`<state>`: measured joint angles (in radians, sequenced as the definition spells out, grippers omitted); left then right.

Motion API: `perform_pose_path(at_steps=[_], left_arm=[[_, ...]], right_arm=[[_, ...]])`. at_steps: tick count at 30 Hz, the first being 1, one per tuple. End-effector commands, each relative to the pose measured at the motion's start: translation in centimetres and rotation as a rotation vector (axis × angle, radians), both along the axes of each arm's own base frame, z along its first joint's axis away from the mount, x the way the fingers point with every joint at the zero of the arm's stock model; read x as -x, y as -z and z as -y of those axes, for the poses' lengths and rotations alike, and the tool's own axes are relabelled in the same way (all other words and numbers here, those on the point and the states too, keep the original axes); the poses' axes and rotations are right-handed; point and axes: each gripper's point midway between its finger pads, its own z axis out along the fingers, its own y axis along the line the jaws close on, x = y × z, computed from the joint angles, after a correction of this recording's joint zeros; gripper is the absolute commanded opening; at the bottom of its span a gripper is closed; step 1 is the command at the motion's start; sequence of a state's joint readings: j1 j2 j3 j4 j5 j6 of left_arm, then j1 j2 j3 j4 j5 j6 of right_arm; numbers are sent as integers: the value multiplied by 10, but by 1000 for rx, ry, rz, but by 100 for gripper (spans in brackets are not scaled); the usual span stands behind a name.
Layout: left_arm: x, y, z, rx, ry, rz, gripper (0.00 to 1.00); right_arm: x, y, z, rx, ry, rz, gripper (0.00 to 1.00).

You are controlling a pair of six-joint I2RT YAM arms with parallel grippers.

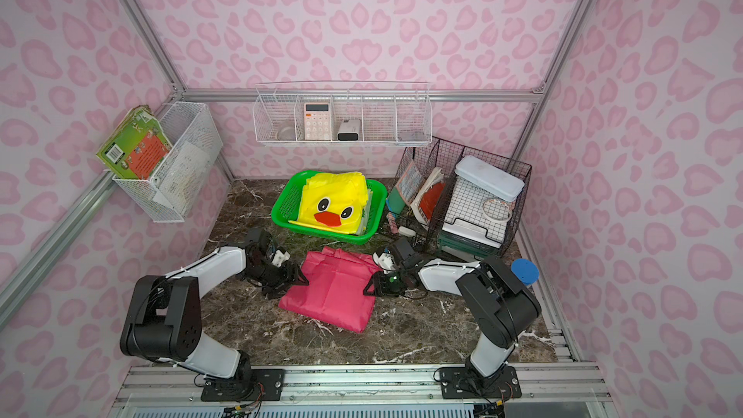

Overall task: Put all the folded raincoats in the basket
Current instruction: Pick up the raincoat from the center of the board.

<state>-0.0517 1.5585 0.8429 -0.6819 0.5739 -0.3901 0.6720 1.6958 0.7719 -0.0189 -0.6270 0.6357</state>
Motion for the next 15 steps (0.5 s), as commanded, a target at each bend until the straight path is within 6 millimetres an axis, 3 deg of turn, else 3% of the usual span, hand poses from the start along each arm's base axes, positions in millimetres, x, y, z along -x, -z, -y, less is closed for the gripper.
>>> perform_pose_path(at_steps=[1,3,6,11,15], left_arm=[[-2,-7,7,54,1,13,49],[-2,-10,8,58,2,19,27],[-1,-14,10,71,2,24,3],[6,-22,13,87,6,34,0],[17,-41,14,90,13,62,0]], right_arm=[[3,-4,-5,-27,-14,7,24],[6,-5,-6,-27,-20,6,14],[10,-8,-7,-32,-29,11,0],[18,-15,-10,-33,-45,20,0],[28,-29,-14,-41,-62,36,0]])
